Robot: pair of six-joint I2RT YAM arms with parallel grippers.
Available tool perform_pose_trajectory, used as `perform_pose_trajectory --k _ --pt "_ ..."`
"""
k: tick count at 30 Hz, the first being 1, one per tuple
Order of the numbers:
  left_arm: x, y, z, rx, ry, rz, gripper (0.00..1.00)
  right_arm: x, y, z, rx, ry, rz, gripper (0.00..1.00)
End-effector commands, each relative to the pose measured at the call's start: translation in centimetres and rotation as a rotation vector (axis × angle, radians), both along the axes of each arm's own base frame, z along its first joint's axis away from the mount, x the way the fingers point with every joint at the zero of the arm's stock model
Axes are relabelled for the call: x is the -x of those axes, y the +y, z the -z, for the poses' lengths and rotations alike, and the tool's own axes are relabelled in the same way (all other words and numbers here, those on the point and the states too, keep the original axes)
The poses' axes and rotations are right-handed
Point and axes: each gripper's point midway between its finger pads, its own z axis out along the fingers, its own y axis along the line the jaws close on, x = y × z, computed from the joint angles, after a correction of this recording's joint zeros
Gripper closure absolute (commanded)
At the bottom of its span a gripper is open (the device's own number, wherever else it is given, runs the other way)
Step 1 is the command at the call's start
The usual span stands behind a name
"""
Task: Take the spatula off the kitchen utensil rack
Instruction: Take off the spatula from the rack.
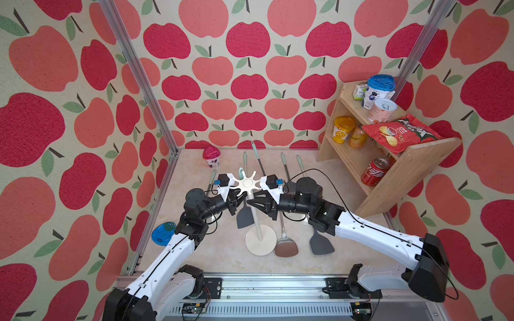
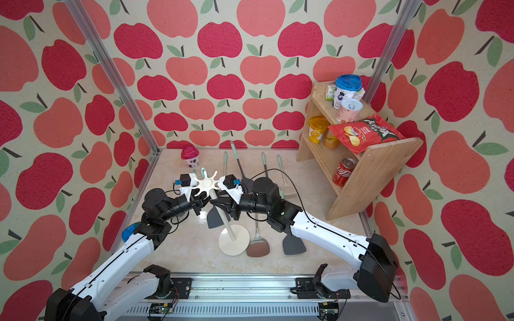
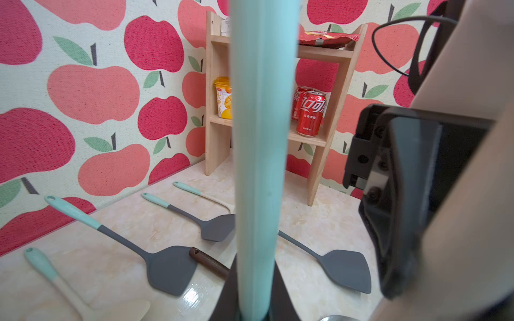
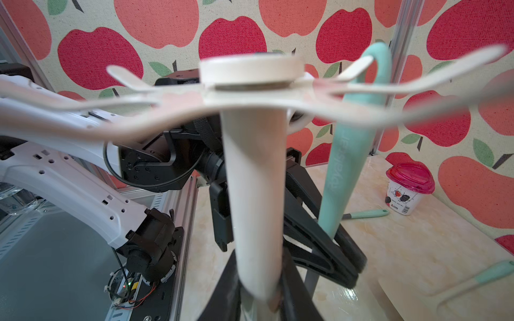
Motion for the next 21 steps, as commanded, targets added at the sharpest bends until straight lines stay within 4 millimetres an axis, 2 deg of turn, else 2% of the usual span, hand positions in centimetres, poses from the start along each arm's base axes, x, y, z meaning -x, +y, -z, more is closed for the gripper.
perform_pose_trajectory --k 1,7,11,16,21 --pt "-1.0 1.4 -2.2 0.000 -0.071 -0.113 1.00 1.1 -0.6 -0.2 -0.004 0.031 -0.014 1.00" --pt "-1.9 2.6 -2.4 -0.019 -0.071 -0.171 1.00 1.1 -0.9 -0.1 -0.003 0.033 -0.005 1.00" --pt "-2.9 2.9 -1.7 -0.032 -0.017 -0.088 1.00 1.1 -0.8 -0.1 0.003 0.021 -0.007 1.00" --pt "-6.9 4.3 0.0 -0.053 0.147 -0.097 1.00 0.8 -0.6 0.0 0.042 -0.028 -0.006 1.00" --pt "-8.7 3.8 1.9 -0.088 0.269 -0.025 1.00 0.8 -0.5 -0.5 0.053 -0.060 -0.015 1.00"
